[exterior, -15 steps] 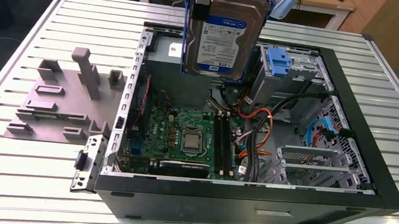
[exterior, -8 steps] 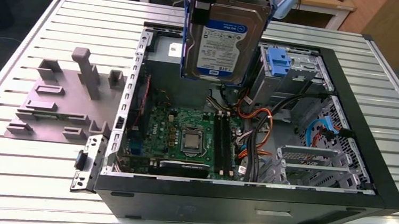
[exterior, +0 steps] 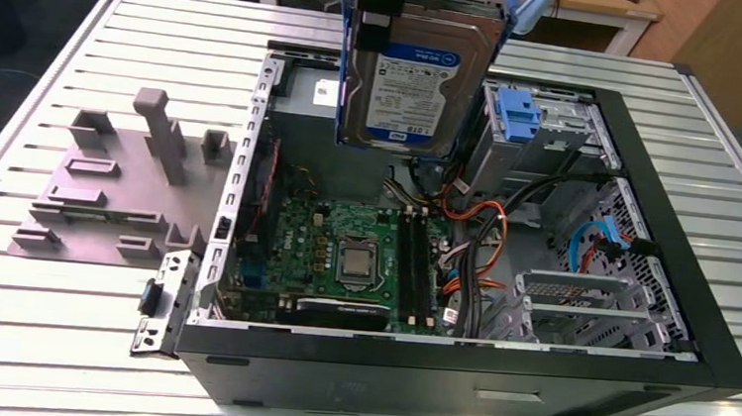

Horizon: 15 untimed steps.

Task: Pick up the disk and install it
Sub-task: 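Insert the disk into the insertion slot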

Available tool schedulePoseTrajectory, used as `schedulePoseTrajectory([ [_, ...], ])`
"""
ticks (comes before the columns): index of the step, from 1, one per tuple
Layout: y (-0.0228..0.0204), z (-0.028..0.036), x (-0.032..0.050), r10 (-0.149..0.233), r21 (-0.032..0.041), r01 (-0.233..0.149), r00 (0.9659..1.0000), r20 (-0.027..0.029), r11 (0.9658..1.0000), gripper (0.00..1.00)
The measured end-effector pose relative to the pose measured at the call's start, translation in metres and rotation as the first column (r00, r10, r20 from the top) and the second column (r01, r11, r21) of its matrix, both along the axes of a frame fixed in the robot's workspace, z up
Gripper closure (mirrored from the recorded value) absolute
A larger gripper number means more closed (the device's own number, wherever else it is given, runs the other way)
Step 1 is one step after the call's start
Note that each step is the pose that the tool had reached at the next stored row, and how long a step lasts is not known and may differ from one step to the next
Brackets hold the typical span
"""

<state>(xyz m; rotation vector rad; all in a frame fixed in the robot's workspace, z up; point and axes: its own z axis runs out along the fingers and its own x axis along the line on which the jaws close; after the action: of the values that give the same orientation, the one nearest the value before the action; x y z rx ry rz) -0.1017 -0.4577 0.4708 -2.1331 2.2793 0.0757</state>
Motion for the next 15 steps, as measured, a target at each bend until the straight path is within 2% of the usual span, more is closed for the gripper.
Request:
schedulePoseTrajectory([
  [1,-0.001,0.0001,0.0,0.0,0.0033,0.0,1.0,0.0,1.0,0.63],
  [3,-0.003,0.0,0.0,0.0,0.0034,0.0,1.0,0.0,1.0,0.63],
  [9,-0.0132,-0.0006,0.0,0.004,0.0036,-0.004,1.0,0.0001,1.0,0.63],
  [12,-0.0146,-0.0005,0.001,0.004,0.0035,-0.004,1.0,0.0,1.0,0.63],
  [15,-0.0149,-0.0005,0.0054,0.004,0.0034,-0.004,1.0,0.0,1.0,0.63],
])
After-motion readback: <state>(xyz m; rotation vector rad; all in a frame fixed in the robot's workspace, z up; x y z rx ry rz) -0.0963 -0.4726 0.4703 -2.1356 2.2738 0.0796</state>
